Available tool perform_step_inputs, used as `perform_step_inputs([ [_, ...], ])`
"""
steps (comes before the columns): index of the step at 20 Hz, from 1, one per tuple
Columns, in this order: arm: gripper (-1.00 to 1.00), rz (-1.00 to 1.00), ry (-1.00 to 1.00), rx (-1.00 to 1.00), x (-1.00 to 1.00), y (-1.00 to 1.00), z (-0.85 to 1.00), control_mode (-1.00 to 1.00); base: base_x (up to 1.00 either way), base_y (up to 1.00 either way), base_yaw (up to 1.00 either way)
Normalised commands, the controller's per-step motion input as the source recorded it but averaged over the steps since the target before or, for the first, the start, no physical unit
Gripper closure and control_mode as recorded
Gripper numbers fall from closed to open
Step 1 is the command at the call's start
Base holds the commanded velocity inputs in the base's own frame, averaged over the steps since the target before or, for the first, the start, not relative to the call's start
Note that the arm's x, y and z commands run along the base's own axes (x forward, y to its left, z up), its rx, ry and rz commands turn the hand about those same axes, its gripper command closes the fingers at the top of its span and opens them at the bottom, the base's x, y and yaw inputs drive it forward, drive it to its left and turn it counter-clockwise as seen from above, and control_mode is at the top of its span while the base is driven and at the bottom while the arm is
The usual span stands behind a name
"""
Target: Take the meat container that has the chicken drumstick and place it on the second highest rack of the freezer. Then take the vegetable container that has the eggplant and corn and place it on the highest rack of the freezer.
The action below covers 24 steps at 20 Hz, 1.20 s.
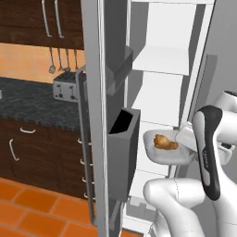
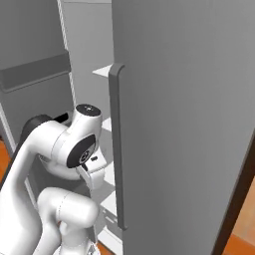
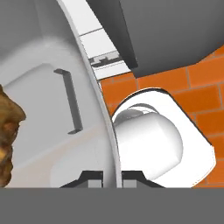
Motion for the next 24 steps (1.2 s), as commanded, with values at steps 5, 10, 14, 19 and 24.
perform_step_inputs([
  [5, 1.0, 0.0, 0.0, 0.0, 0.0, 0.0, 0.0, 1.0, 0.09, -0.19, 0.13],
  [10, 1.0, 0.0, 0.0, 0.0, 0.0, 0.0, 0.0, 1.0, 0.04, -0.02, 0.04],
  [14, 1.0, 0.0, -0.09, 0.0, 0.05, 0.0, 0.13, -1.0, 0.0, 0.0, 0.0],
  [19, 1.0, 0.0, -0.07, 0.0, 0.69, 0.0, 0.51, -1.0, 0.0, 0.0, 0.0],
  [24, 1.0, -0.01, 0.01, 0.11, 0.6, 0.0, 0.77, -1.0, 0.0, 0.0, 0.0],
])
